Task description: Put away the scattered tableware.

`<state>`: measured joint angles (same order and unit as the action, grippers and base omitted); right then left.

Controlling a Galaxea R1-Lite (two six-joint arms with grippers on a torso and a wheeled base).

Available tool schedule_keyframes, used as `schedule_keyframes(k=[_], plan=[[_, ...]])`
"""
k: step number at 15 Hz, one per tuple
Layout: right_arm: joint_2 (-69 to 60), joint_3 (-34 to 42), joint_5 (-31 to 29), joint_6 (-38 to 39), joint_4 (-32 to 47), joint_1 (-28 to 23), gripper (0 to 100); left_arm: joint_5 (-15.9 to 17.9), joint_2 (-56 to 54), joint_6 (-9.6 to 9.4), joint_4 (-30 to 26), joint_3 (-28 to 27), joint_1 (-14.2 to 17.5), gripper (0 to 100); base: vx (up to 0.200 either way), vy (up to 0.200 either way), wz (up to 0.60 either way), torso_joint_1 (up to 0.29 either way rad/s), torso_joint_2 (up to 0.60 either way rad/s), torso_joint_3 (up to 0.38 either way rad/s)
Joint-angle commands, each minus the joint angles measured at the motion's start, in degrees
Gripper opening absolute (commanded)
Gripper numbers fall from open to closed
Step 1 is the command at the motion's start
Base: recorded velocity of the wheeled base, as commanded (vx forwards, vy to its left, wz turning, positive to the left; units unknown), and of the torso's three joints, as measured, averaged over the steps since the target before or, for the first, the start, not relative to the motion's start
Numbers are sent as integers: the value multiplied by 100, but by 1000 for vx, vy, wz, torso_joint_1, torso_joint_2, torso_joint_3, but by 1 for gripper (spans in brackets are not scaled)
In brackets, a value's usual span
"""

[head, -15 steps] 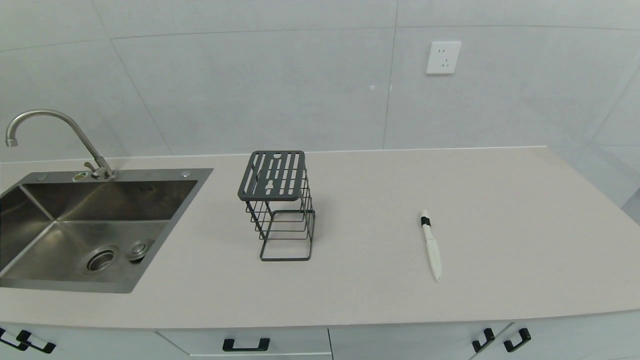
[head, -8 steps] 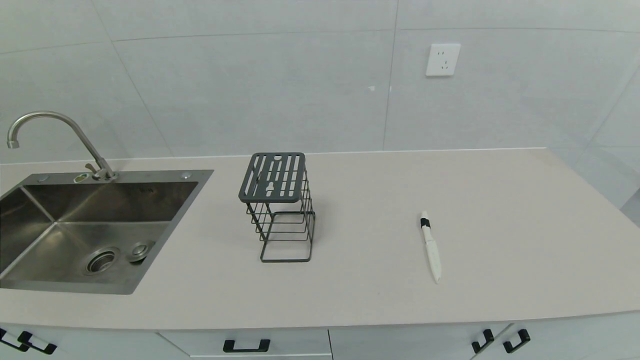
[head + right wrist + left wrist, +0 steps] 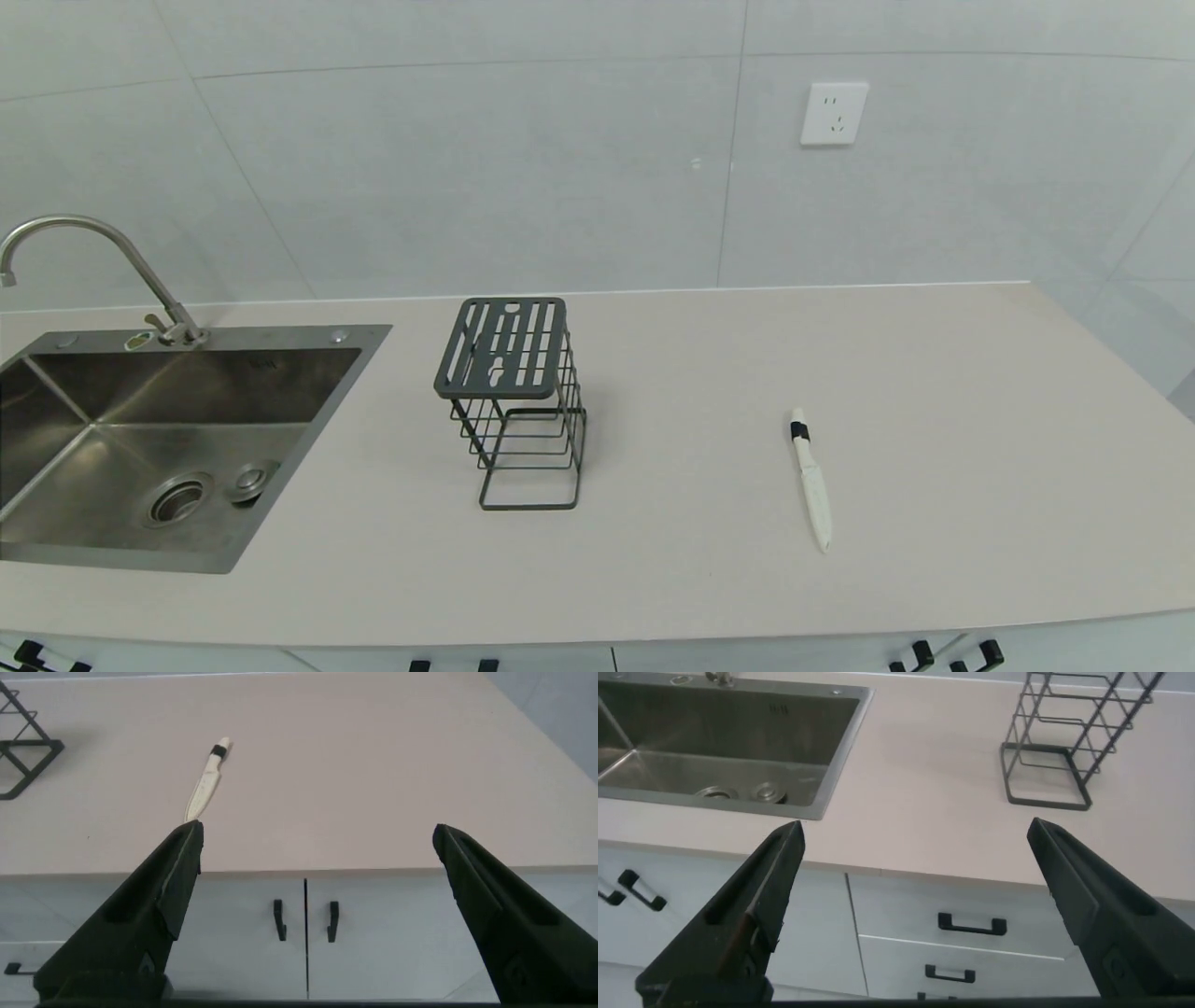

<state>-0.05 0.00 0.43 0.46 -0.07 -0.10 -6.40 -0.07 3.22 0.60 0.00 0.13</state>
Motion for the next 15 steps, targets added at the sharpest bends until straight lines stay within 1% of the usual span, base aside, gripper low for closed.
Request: schedule_keyframes(k=[1,2,4,7,9,11,13,14,15], plan=[[14,0,1,-20,7,1,100,-2,7,3,-7,0,4,100,0,0,0,0,0,0],[5,0,1,-38,7,1,100,-2,7,-14,2,0,4,100,0,0,0,0,0,0],[5,0,36,-310,-1,1,100,-2,7,3,-7,0,4,100,0,0,0,0,0,0],[5,0,28,-275,7,1,100,-2,7,3,-7,0,4,100,0,0,0,0,0,0],[5,0,1,-108,-45,1,100,-2,7,-23,2,0,4,100,0,0,0,0,0,0],[14,0,10,-64,-713,1,100,-2,7,-5,2,0,4,100,0,0,0,0,0,0],[5,0,28,-99,-757,1,100,-2,7,3,2,0,4,100,0,0,0,0,0,0],[22,-35,159,-73,-731,10,100,7,7,3,2,0,4,100,0,0,0,0,0,0],[119,-167,458,-73,-722,36,100,7,7,3,2,0,4,100,0,0,0,0,0,0]])
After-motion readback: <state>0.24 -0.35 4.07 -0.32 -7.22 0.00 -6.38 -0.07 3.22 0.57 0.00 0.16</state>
